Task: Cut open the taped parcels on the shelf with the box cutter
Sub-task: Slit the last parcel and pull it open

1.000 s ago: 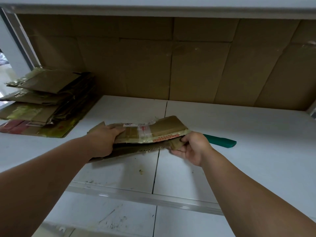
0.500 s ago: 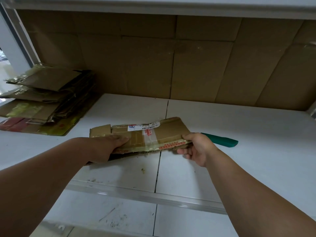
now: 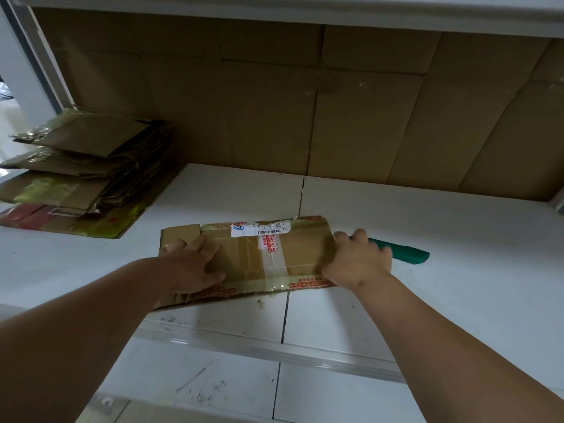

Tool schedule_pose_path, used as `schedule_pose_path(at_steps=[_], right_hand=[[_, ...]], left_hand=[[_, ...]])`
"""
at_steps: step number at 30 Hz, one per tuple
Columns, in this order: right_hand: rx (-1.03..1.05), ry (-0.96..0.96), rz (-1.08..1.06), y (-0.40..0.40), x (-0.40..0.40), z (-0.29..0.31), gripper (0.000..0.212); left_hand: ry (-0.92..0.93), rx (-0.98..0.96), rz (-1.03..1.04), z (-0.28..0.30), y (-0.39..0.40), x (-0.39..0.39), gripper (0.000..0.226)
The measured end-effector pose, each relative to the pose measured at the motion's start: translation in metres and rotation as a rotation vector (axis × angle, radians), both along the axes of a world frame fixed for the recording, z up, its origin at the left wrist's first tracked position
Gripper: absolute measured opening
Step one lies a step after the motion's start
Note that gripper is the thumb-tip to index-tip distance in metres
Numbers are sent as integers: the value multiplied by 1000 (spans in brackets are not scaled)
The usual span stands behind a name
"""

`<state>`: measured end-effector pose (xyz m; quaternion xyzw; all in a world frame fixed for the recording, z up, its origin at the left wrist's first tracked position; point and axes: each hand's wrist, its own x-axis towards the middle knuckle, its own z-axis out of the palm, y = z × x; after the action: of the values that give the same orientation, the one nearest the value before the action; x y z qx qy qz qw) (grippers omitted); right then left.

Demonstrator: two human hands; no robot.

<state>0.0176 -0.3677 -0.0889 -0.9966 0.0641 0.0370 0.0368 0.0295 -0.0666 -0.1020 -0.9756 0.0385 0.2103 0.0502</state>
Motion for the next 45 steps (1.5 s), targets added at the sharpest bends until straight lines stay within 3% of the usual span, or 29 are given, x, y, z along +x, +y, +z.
schedule_pose_path(at_steps=[2, 4, 8, 12, 16, 20, 24, 28, 32, 35, 41, 45], right_hand=[[-33, -116, 210, 2, 1, -2, 74], [20, -57, 399, 8, 3, -8, 82], [134, 107, 419, 19, 7, -22, 56], [30, -47, 422, 26, 13, -19, 44], [-10, -214, 597, 37, 22, -20, 62], [11, -96, 725, 51, 45, -20, 83], [-54, 76, 630, 41, 66, -32, 83], [14, 7, 488, 25, 71, -46, 106], [27, -6, 456, 29, 73, -52, 111], [32, 35, 444, 28, 75, -52, 112], [-40, 74, 427, 34, 75, -44, 112], [-110, -76, 357, 37, 61, -41, 108]], left_hand=[[13, 23, 10, -5, 1, 2, 80], [13, 11, 15, -4, 2, 5, 83], [-46, -3, -1, -2, 0, 8, 78], [-215, -45, 0, -2, -2, 6, 62], [-319, -63, -47, -2, -8, 15, 67], [-174, -204, 1, -10, -10, 30, 88], [-49, -184, -42, -21, -1, 42, 90], [-26, -171, -57, -27, 3, 50, 97], [-20, -134, -79, -27, 1, 53, 120], [-25, -111, -98, -27, 0, 54, 124], [-56, -91, -91, -23, -3, 50, 113], [-205, -33, -17, -27, -9, 34, 96]])
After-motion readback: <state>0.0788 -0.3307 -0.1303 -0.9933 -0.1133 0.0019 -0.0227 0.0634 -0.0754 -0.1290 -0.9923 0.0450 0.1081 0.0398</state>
